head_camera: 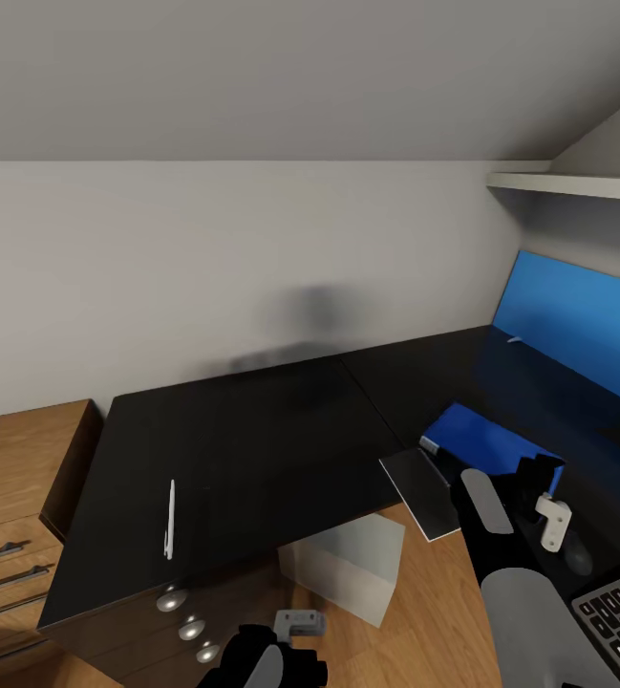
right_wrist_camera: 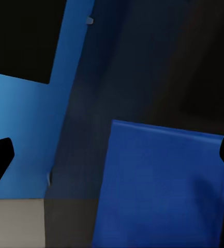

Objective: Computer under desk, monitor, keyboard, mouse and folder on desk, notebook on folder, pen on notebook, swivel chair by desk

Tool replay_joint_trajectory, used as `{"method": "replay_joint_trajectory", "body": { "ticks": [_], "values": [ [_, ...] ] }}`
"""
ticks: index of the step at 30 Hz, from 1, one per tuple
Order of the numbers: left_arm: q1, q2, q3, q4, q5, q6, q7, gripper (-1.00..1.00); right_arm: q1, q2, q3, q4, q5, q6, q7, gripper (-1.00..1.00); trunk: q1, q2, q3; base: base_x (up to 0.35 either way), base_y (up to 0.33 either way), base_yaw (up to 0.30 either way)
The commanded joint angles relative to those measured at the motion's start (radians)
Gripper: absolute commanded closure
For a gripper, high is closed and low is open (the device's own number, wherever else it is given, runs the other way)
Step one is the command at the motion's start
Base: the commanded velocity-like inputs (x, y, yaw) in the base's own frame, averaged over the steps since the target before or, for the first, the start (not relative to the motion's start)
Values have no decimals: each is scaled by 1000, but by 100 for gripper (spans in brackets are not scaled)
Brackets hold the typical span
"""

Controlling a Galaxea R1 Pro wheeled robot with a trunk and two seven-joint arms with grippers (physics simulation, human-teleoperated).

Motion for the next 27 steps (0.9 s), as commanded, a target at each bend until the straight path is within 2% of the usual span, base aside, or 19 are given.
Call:
{"method": "replay_joint_trajectory", "body": {
  "ticks": [1, 12, 20, 27],
  "values": [
    [-1, 1, -1, -1, 11, 1, 10, -100, -1, 1, -1, -1, 7, 0, -8, -100, 0, -1, -1, 0, 0, 0],
    [-1, 3, 0, -1, 11, 0, 11, -100, -1, 4, 0, -4, 13, -6, -6, -100, 0, -1, -1, -5, 0, 0],
    [-1, 4, 0, -1, 12, 1, 10, -100, -1, 4, 0, -5, 13, -6, -5, -100, 0, -1, -1, -189, 0, 0],
    [-1, 4, 0, 0, 12, 1, 10, -100, -1, 5, 0, -5, 14, -7, -2, -100, 0, -1, -1, -55, 0, 0]
  ]
}}
